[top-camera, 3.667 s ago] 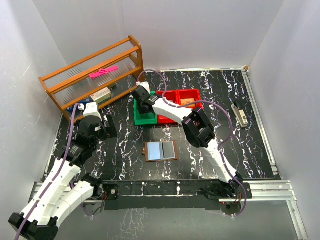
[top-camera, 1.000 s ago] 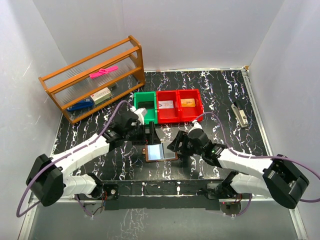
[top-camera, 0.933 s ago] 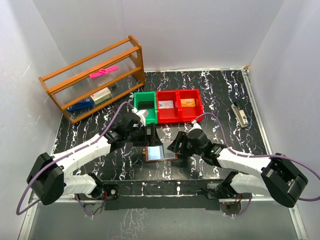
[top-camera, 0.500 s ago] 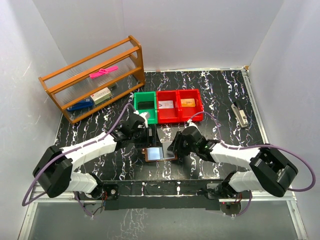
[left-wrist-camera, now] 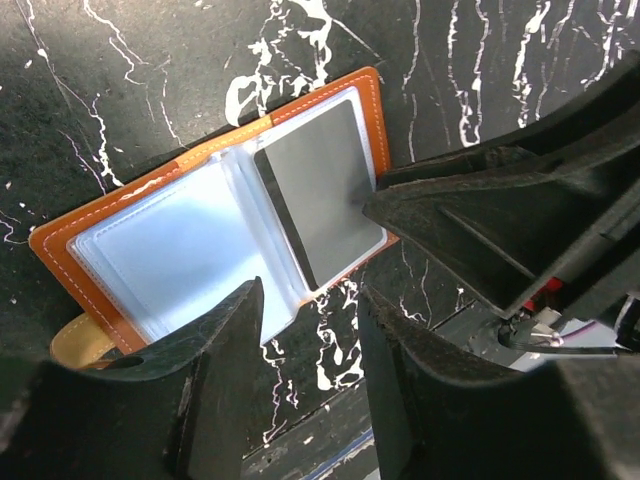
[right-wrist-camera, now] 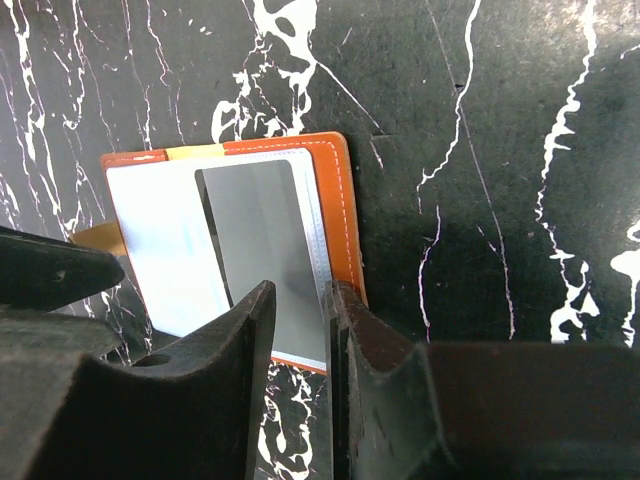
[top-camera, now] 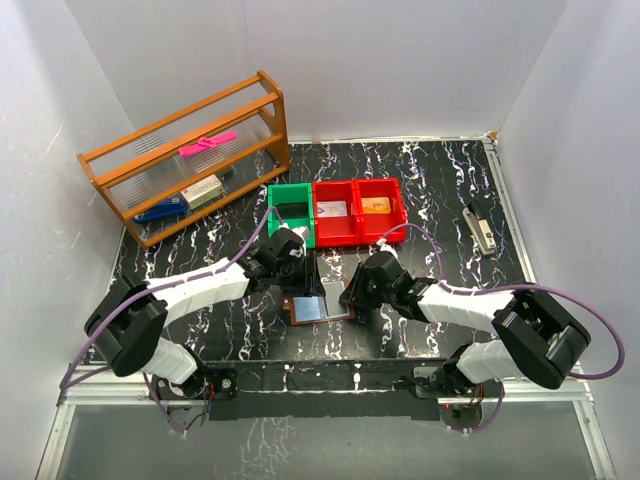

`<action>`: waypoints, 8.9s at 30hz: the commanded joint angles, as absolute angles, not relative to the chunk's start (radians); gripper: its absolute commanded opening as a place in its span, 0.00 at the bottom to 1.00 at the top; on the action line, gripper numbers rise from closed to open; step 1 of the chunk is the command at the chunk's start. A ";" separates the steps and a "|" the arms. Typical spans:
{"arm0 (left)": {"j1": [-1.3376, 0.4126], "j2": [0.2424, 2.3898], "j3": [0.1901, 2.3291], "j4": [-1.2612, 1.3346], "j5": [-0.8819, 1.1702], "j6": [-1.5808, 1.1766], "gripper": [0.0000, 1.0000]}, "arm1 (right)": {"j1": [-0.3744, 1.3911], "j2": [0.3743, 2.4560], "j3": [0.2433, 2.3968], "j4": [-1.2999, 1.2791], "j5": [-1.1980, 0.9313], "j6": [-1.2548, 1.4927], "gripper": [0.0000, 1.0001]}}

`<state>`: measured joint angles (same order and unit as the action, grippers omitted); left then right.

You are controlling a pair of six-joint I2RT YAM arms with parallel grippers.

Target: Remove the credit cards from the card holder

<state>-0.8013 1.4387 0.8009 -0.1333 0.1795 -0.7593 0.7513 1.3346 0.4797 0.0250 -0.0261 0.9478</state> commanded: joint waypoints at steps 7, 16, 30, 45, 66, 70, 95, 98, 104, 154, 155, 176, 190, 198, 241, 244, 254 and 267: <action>-0.808 1.511 0.783 -0.048 0.193 -0.825 0.36 | 0.748 1.330 0.419 0.075 -0.022 0.991 0.22; -0.808 1.527 0.671 0.054 0.166 -0.881 0.25 | 0.747 1.354 0.434 0.087 -0.071 0.973 0.21; -0.808 1.495 0.607 0.110 0.120 -0.931 0.24 | 0.746 1.316 0.554 -0.011 -0.052 0.857 0.22; -0.808 1.479 0.620 0.104 0.129 -0.919 0.25 | 0.746 1.425 0.546 -0.002 -0.066 0.888 0.18; -0.808 1.473 0.610 0.150 0.135 -0.977 0.03 | 0.746 1.446 0.483 0.095 -0.125 0.954 0.17; -0.808 1.453 0.602 0.119 0.120 -0.969 0.00 | 0.746 1.448 0.486 0.077 -0.111 0.954 0.17; -0.808 1.469 0.588 0.184 0.108 -0.969 0.19 | 0.746 1.459 0.492 0.103 -0.143 0.962 0.19; -0.808 1.476 0.573 0.184 0.102 -0.966 0.18 | 0.747 1.467 0.490 0.109 -0.148 0.962 0.19; -0.808 1.445 0.568 0.134 0.076 -0.957 0.23 | 0.745 1.480 0.492 0.111 -0.151 0.962 0.19; -0.807 1.373 0.581 0.045 0.029 -0.900 0.07 | 0.745 1.409 0.597 -0.031 -0.088 0.893 0.26; -0.807 1.373 0.581 0.047 0.028 -0.900 0.10 | 0.745 1.398 0.611 -0.047 -0.074 0.883 0.26; -0.808 1.392 0.587 0.110 0.088 -0.897 0.28 | 0.745 1.531 0.567 0.068 -0.182 0.906 0.22; -0.807 1.464 0.558 0.134 0.065 -0.957 0.28 | 0.745 1.504 0.549 0.080 -0.178 0.917 0.16; -0.808 1.482 0.550 0.124 0.046 -0.968 0.28 | 0.744 1.467 0.578 0.039 -0.171 0.899 0.17; -0.807 1.393 0.511 0.055 -0.056 -0.956 0.38 | 0.745 1.623 0.604 0.062 -0.221 0.896 0.15; -0.808 1.412 0.495 0.103 -0.028 -0.983 0.38 | 0.746 1.631 0.608 0.054 -0.223 0.885 0.14; -0.807 1.321 0.502 -0.010 -0.134 -1.005 0.44 | 0.746 1.622 0.604 0.046 -0.208 0.889 0.14; -0.808 1.442 0.496 0.149 0.020 -0.988 0.25 | 0.745 1.606 0.609 0.104 -0.303 0.868 0.14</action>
